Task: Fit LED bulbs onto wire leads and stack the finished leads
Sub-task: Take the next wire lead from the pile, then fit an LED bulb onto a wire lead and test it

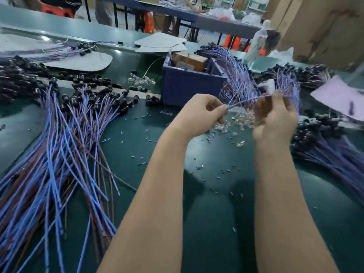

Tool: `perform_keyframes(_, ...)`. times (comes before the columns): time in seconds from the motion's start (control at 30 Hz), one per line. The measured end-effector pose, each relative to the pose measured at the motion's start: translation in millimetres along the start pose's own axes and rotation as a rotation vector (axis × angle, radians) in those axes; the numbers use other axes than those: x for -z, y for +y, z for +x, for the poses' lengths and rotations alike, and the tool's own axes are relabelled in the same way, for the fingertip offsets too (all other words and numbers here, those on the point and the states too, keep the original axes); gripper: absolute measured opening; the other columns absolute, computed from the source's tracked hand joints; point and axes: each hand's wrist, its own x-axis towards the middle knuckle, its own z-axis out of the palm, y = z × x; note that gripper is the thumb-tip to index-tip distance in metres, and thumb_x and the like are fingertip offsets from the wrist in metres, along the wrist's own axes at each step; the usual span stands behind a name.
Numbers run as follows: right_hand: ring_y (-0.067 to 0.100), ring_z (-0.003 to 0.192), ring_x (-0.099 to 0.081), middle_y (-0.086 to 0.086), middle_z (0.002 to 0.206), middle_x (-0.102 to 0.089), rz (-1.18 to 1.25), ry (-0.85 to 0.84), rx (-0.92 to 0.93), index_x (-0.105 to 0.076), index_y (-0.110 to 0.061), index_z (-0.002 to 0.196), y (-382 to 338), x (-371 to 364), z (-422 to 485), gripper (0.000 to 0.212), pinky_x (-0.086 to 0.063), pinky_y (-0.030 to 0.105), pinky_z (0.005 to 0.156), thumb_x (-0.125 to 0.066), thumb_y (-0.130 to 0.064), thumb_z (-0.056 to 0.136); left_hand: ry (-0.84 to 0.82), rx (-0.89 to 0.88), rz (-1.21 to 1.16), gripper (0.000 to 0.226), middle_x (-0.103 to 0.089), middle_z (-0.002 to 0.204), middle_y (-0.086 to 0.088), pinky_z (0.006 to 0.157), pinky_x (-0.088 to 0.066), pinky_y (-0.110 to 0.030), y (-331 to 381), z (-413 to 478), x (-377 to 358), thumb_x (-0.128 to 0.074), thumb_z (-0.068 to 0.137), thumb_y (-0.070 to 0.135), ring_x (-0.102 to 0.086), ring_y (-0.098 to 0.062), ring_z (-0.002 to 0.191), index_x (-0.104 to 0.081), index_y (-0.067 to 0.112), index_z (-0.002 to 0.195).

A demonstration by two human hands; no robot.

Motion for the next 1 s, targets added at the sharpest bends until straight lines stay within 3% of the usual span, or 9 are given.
perform_keyframes(0.1, 0.004, 0.051, -0.057, -0.004, 0.059, -0.061, -0.184, -0.157, -0.016, -0.058, -0.013, 0.081, 4, 25, 5, 0.015, -0.051, 0.017, 0.053, -0.054, -0.011, 0.095, 0.041, -0.027, 0.006, 0.018, -0.066, 0.071, 0.001, 0.053, -0.039, -0.021, 3, 11, -34, -0.052, 0.095, 0.016, -0.045, -0.006, 0.05, -0.066, 0.006, 0.09)
perform_keyframes(0.17, 0.007, 0.056, -0.056, -0.002, 0.064, -0.06, -0.361, -0.278, 0.019, -0.061, -0.012, 0.08, 14, 35, 6, 0.017, -0.05, 0.018, 0.055, -0.053, -0.011, 0.095, 0.077, -0.036, 0.029, 0.016, -0.069, 0.082, -0.007, 0.062, -0.044, -0.027, 4, 16, -53, -0.052, 0.095, 0.014, -0.052, -0.012, 0.06, -0.064, 0.006, 0.09)
perform_keyframes(0.23, 0.011, 0.06, -0.057, 0.001, 0.066, -0.06, -0.498, -0.307, 0.092, -0.06, -0.008, 0.079, 23, 40, 11, 0.018, -0.052, 0.022, 0.061, -0.054, -0.009, 0.095, 0.128, -0.032, 0.066, 0.015, -0.069, 0.092, -0.012, 0.077, -0.049, -0.034, 1, 21, -66, -0.052, 0.094, 0.014, -0.061, -0.023, 0.08, -0.065, 0.006, 0.093)
perform_keyframes(0.3, 0.01, 0.06, -0.054, 0.002, 0.066, -0.058, -0.606, -0.251, 0.19, -0.061, -0.006, 0.081, 29, 44, 18, 0.015, -0.049, 0.023, 0.062, -0.055, -0.01, 0.094, 0.153, -0.012, 0.104, 0.015, -0.069, 0.095, -0.012, 0.081, -0.048, -0.032, -6, 22, -69, -0.053, 0.094, 0.016, -0.063, -0.026, 0.089, -0.066, 0.008, 0.095)
perform_keyframes(0.47, -0.001, 0.048, -0.051, -0.003, 0.064, -0.054, -0.34, 0.051, 0.161, -0.06, -0.015, 0.074, 35, 51, 27, 0.022, -0.046, 0.014, 0.052, -0.054, -0.011, 0.095, 0.202, 0.099, 0.282, 0.017, -0.071, 0.096, -0.005, 0.079, -0.049, -0.03, -35, 19, -56, -0.05, 0.095, 0.02, -0.062, -0.024, 0.09, -0.066, 0.013, 0.099)
perform_keyframes(0.57, 0.003, 0.055, -0.053, 0.001, 0.069, -0.057, -0.343, -0.057, 0.036, -0.06, -0.014, 0.077, 43, 49, 23, 0.02, -0.05, 0.015, 0.057, -0.053, -0.011, 0.096, 0.271, 0.122, 0.271, 0.016, -0.069, 0.095, -0.004, 0.072, -0.042, -0.025, -43, 19, -53, -0.05, 0.095, 0.019, -0.059, -0.021, 0.083, -0.065, 0.014, 0.099)
perform_keyframes(0.7, 0.004, 0.057, -0.056, 0.003, 0.068, -0.058, -0.533, -0.304, -0.013, -0.061, -0.006, 0.081, 57, 43, 14, 0.014, -0.052, 0.015, 0.06, -0.055, -0.006, 0.094, 0.291, 0.058, 0.173, 0.016, -0.07, 0.094, -0.004, 0.079, -0.046, -0.027, -41, 16, -59, -0.053, 0.094, 0.017, -0.062, -0.02, 0.088, -0.067, 0.012, 0.099)
perform_keyframes(0.8, -0.001, 0.051, -0.056, 0.0, 0.064, -0.059, -0.595, -0.237, 0.102, -0.059, -0.009, 0.074, 56, 45, 18, 0.02, -0.052, 0.015, 0.06, -0.055, -0.008, 0.094, 0.318, 0.062, 0.188, 0.015, -0.07, 0.089, -0.003, 0.076, -0.045, -0.025, -45, 16, -56, -0.053, 0.094, 0.019, -0.06, -0.019, 0.082, -0.067, 0.014, 0.097)
perform_keyframes(1.0, -0.003, 0.047, -0.056, -0.004, 0.062, -0.057, -0.44, -0.05, 0.159, -0.059, -0.014, 0.071, 50, 54, 28, 0.024, -0.05, 0.013, 0.057, -0.055, -0.009, 0.095, 0.356, 0.152, 0.252, 0.017, -0.066, 0.087, -0.002, 0.072, -0.039, -0.024, -52, 19, -54, -0.053, 0.094, 0.023, -0.057, -0.021, 0.08, -0.067, 0.014, 0.095)
